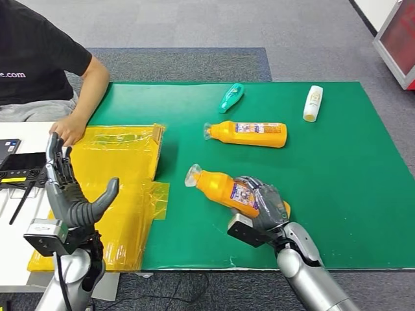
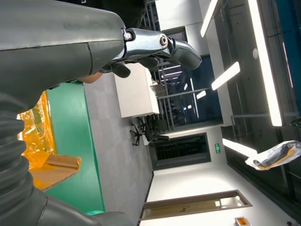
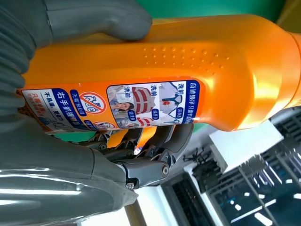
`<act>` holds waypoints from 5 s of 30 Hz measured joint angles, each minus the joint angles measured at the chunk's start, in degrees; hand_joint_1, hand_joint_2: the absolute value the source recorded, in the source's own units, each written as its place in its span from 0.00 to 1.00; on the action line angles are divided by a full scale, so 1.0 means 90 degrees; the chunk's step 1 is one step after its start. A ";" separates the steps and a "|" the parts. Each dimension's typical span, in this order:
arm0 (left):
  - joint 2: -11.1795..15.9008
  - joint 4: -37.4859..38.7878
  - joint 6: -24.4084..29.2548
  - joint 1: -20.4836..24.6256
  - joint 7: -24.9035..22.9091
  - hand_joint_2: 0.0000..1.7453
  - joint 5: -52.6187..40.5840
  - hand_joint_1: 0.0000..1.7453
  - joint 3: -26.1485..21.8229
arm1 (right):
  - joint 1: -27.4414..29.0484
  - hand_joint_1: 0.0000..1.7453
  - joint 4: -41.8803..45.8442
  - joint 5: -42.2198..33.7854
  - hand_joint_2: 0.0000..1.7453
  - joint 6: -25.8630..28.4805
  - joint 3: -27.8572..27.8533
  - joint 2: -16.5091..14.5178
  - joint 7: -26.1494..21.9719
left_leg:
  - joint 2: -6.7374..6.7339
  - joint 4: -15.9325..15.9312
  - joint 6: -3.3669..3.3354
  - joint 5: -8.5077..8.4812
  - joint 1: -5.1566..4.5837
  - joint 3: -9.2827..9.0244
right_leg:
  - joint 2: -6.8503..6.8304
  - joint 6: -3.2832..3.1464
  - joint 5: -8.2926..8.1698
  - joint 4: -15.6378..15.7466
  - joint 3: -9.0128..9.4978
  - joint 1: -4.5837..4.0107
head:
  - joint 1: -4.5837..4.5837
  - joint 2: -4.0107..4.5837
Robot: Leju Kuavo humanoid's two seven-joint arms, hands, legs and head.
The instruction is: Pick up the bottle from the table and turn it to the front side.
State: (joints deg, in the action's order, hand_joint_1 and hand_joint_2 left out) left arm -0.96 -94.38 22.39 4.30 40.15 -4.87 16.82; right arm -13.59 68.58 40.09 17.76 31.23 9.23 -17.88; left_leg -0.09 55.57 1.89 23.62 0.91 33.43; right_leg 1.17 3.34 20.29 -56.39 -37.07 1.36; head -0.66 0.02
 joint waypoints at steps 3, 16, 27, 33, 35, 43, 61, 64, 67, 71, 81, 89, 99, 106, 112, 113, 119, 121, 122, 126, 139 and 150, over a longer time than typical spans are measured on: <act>-0.0004 -0.0015 0.0018 -0.0002 0.0000 1.00 0.0006 0.00 0.0004 | 0.0081 1.00 0.0128 -0.0157 1.00 0.0116 -0.0115 -0.0073 -0.0103 | 0.0000 0.0000 0.0000 0.0000 0.0000 0.0001 | 0.0000 0.0000 0.0000 0.0000 -0.0001 0.0000 | 0.0000 -0.0001; -0.0007 -0.0034 0.0030 -0.0007 0.0000 1.00 0.0121 0.00 0.0050 | 0.0432 1.00 0.0952 -0.1733 1.00 -0.0333 -0.0578 -0.0520 -0.0927 | 0.0000 0.0000 0.0000 0.0000 0.0000 0.0009 | 0.0000 0.0000 0.0000 0.0000 -0.0010 0.0000 | 0.0000 0.0001; -0.0043 0.0006 -0.0328 0.0009 0.0000 1.00 0.0355 0.00 0.0185 | 0.0520 1.00 0.1341 -0.2122 1.00 -0.0480 -0.0590 -0.0673 -0.1166 | -0.0001 0.0000 0.0001 0.0000 0.0000 0.0014 | 0.0000 0.0000 0.0000 0.0000 -0.0016 0.0000 | 0.0000 0.0000; -0.0161 0.0376 -0.0836 0.0105 0.0000 1.00 0.0665 0.00 0.0214 | 0.0518 1.00 0.1426 -0.2264 1.00 -0.0537 -0.0585 -0.0742 -0.1242 | -0.0001 0.0000 0.0001 -0.0001 0.0000 0.0017 | 0.0000 0.0000 0.0000 0.0000 -0.0018 0.0000 | -0.0001 0.0001; -0.0205 0.0530 -0.0919 0.0146 0.0000 1.00 0.0676 0.00 0.0239 | 0.0516 1.00 0.1441 -0.2280 1.00 -0.0552 -0.0582 -0.0757 -0.1249 | -0.0001 0.0000 0.0001 -0.0001 0.0000 0.0017 | 0.0000 0.0000 0.0000 0.0000 -0.0018 0.0000 | -0.0001 0.0001; -0.0386 0.1030 -0.1167 0.0306 0.0000 1.00 0.0750 0.00 0.0446 | 0.0473 1.00 0.1456 -0.2352 1.00 -0.0572 -0.0489 -0.0804 -0.1279 | -0.0001 0.0000 0.0001 -0.0001 0.0000 0.0021 | 0.0000 0.0000 0.0000 0.0000 -0.0021 0.0000 | 0.0000 0.0001; -0.0521 0.1402 -0.1339 0.0720 0.0000 1.00 0.0951 0.00 0.0821 | 0.0334 1.00 0.1453 -0.2373 1.00 -0.0536 -0.0154 -0.0820 -0.1352 | -0.0001 0.0000 0.0001 -0.0001 0.0000 0.0024 | 0.0000 0.0000 -0.0001 0.0000 -0.0023 0.0000 | 0.0001 0.0001; -0.0531 0.1433 -0.1360 0.0747 -0.0005 1.00 0.1014 0.00 0.0870 | 0.0324 1.00 0.1453 -0.2383 1.00 -0.0524 -0.0124 -0.0820 -0.1352 | -0.0001 0.0000 0.0001 -0.0001 0.0000 0.0025 | 0.0000 0.0000 0.0000 0.0000 -0.0025 0.0000 | 0.0001 0.0001; -0.0535 0.1466 -0.1390 0.0777 -0.0049 1.00 0.1075 0.00 0.0940 | 0.0315 1.00 0.1451 -0.2398 1.00 -0.0506 -0.0097 -0.0820 -0.1352 | -0.0001 0.0000 0.0001 -0.0001 0.0000 0.0025 | 0.0000 0.0000 0.0000 0.0000 -0.0026 0.0000 | 0.0000 0.0001; -0.0554 0.1526 -0.1472 0.0826 -0.0131 1.00 0.1220 0.00 0.1018 | 0.0304 1.00 0.1449 -0.2407 1.00 -0.0477 -0.0063 -0.0820 -0.1352 | -0.0001 0.0000 0.0001 -0.0001 0.0000 0.0026 | 0.0000 0.0000 0.0000 0.0000 -0.0026 0.0000 | 0.0000 0.0001; -0.0628 0.1690 -0.1702 0.0983 -0.0277 1.00 0.1573 0.00 0.1151 | 0.0288 1.00 0.1415 -0.2388 1.00 -0.0410 0.0063 -0.0820 -0.1352 | 0.0000 0.0000 0.0001 -0.0001 0.0000 0.0028 | 0.0000 0.0000 -0.0001 0.0000 -0.0027 0.0000 | 0.0000 0.0001; -0.0665 0.1779 -0.1779 0.1116 -0.0323 1.00 0.1645 0.00 0.1260 | 0.0269 1.00 0.1413 -0.2392 1.00 -0.0395 0.0124 -0.0820 -0.1352 | 0.0000 0.0000 0.0001 -0.0001 0.0000 0.0028 | 0.0000 0.0000 -0.0001 0.0000 -0.0027 0.0000 | 0.0000 0.0001; -0.0676 0.1869 -0.1801 0.1188 -0.0350 1.00 0.1673 0.00 0.1390 | 0.0212 1.00 0.1412 -0.2568 1.00 -0.0430 0.0199 -0.0823 -0.1390 | -0.0001 0.0000 0.0001 -0.0001 0.0000 0.0029 | 0.0000 -0.0001 -0.0001 -0.0001 -0.0028 0.0000 | 0.0000 0.0001; -0.0699 0.1974 -0.1848 0.1262 -0.0445 1.00 0.1710 0.00 0.1529 | 0.0010 1.00 0.1421 -0.2700 1.00 -0.0474 0.0283 -0.0872 -0.1429 | -0.0001 0.0000 0.0001 -0.0003 0.0000 0.0029 | 0.0000 -0.0001 -0.0002 -0.0001 -0.0029 0.0000 | 0.0000 0.0001; -0.0756 0.2110 -0.2016 0.1334 -0.0568 1.00 0.1873 0.00 0.1626 | -0.0055 1.00 0.1431 -0.2752 1.00 -0.0490 0.0342 -0.0876 -0.1441 | 0.0000 0.0000 0.0001 -0.0003 0.0000 0.0029 | 0.0000 -0.0001 -0.0002 -0.0001 -0.0029 0.0000 | -0.0001 0.0000; -0.0761 0.2130 -0.2026 0.1345 -0.0573 1.00 0.1882 0.00 0.1633 | -0.0056 1.00 0.1432 -0.2753 1.00 -0.0491 0.0344 -0.0876 -0.1442 | 0.0000 0.0000 0.0001 -0.0003 0.0000 0.0029 | 0.0000 -0.0001 -0.0002 -0.0001 -0.0029 0.0000 | 0.0000 0.0000; -0.0797 0.2271 -0.2073 0.1449 -0.0624 1.00 0.1939 0.00 0.1693 | -0.0067 1.00 0.1441 -0.2773 1.00 -0.0487 0.0377 -0.0876 -0.1450 | 0.0000 0.0000 0.0001 -0.0003 0.0000 0.0030 | 0.0000 -0.0002 -0.0002 -0.0001 -0.0029 0.0000 | 0.0000 0.0000; -0.0806 0.2313 -0.2096 0.1486 -0.0624 1.00 0.1934 0.00 0.1729 | -0.0075 1.00 0.1453 -0.2778 1.00 -0.0487 0.0384 -0.0876 -0.1451 | 0.0000 0.0000 0.0001 -0.0003 0.0000 0.0030 | 0.0000 -0.0002 -0.0002 -0.0001 -0.0029 0.0000 | -0.0001 0.0000; -0.0811 0.2330 -0.2104 0.1500 -0.0624 1.00 0.1926 0.00 0.1743 | -0.0077 1.00 0.1462 -0.2780 1.00 -0.0487 0.0387 -0.0876 -0.1452 | 0.0000 0.0000 0.0001 -0.0003 0.0000 0.0029 | 0.0000 -0.0002 -0.0002 -0.0001 -0.0029 0.0000 | 0.0000 0.0000; -0.0821 0.2375 -0.2122 0.1550 -0.0624 1.00 0.1860 0.00 0.1783 | -0.0097 1.00 0.1473 -0.2781 1.00 -0.0489 0.0425 -0.0876 -0.1454 | -0.0001 0.0000 0.0001 -0.0003 0.0000 0.0029 | 0.0000 -0.0002 -0.0002 -0.0001 -0.0029 0.0000 | 0.0000 0.0001; -0.0814 0.2380 -0.2124 0.1620 -0.0588 1.00 0.1735 0.00 0.1922 | -0.0152 1.00 0.1473 -0.2789 1.00 -0.0489 0.0526 -0.0874 -0.1461 | 0.0000 0.0000 0.0001 -0.0003 0.0000 0.0032 | 0.0000 -0.0002 -0.0002 -0.0001 -0.0030 0.0000 | 0.0000 0.0001; -0.0798 0.2262 -0.2041 0.1624 -0.0583 1.00 0.1625 0.00 0.2021 | -0.0164 1.00 0.1473 -0.2795 1.00 -0.0489 0.0543 -0.0875 -0.1479 | 0.0000 0.0000 0.0001 -0.0003 0.0000 0.0032 | 0.0000 -0.0001 -0.0002 -0.0002 -0.0030 0.0000 | -0.0001 0.0001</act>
State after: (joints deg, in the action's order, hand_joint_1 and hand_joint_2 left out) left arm -8.14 -74.02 4.02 18.92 34.91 9.75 35.01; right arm -15.07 81.83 14.93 13.35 36.12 1.36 -31.20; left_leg -0.09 55.57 1.90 23.60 0.91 33.72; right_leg 1.17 3.33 20.26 -56.41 -37.35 1.36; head -0.67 0.02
